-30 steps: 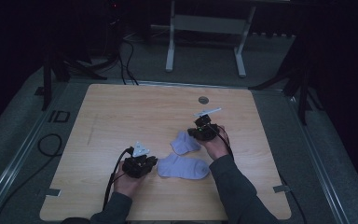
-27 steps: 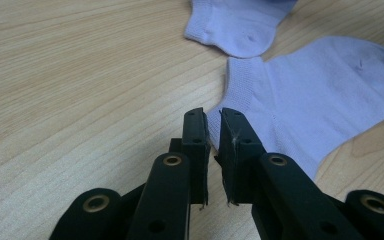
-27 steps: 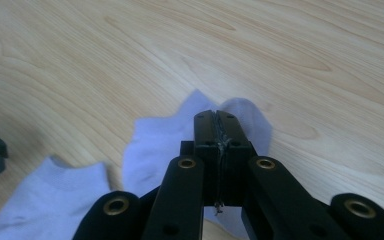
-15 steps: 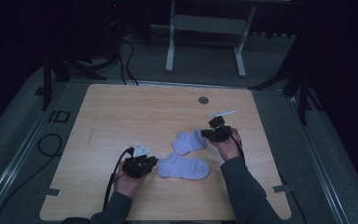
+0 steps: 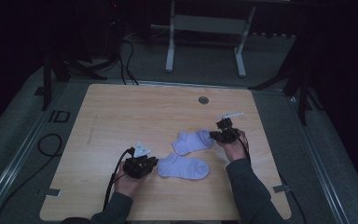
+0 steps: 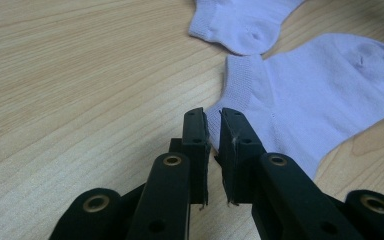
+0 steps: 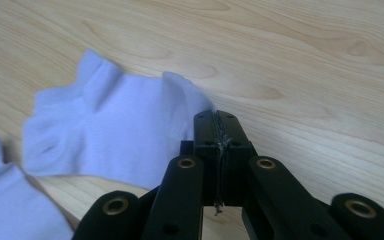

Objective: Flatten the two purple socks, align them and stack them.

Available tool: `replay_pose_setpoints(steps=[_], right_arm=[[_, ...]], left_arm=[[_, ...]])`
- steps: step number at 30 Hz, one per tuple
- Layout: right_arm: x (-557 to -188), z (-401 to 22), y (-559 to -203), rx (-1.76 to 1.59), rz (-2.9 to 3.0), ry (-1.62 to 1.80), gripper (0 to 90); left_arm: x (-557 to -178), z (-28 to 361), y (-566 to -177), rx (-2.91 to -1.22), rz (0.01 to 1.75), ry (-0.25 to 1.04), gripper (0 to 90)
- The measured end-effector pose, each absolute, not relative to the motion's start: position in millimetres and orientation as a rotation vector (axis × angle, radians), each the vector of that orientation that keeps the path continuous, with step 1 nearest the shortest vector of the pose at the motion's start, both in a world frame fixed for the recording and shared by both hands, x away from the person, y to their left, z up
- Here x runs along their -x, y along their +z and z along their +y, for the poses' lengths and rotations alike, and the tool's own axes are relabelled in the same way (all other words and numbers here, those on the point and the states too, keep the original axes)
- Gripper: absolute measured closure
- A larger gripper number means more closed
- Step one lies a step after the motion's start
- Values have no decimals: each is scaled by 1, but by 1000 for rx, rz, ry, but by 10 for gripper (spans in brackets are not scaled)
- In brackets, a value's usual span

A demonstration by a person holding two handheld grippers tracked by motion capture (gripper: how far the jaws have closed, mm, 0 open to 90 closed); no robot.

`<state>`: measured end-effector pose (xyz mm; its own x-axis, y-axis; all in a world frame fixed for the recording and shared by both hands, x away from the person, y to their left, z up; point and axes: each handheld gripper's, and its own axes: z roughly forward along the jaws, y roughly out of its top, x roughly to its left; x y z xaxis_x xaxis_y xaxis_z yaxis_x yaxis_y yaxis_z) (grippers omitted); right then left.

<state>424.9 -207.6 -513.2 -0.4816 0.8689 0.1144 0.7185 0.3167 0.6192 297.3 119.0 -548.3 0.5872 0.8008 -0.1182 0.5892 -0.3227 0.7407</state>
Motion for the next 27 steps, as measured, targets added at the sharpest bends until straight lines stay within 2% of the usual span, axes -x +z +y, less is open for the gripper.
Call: replay_pose_setpoints(steps=[21, 27], right_arm=[[-408, -231, -527, -1448, 2362, 786, 876], [-402, -237, -521, -1411, 2345, 787, 747]], left_arm=[[-297, 118, -549, -2049, 1099, 345, 815], [-297, 117, -549, -2048, 1100, 346, 815]])
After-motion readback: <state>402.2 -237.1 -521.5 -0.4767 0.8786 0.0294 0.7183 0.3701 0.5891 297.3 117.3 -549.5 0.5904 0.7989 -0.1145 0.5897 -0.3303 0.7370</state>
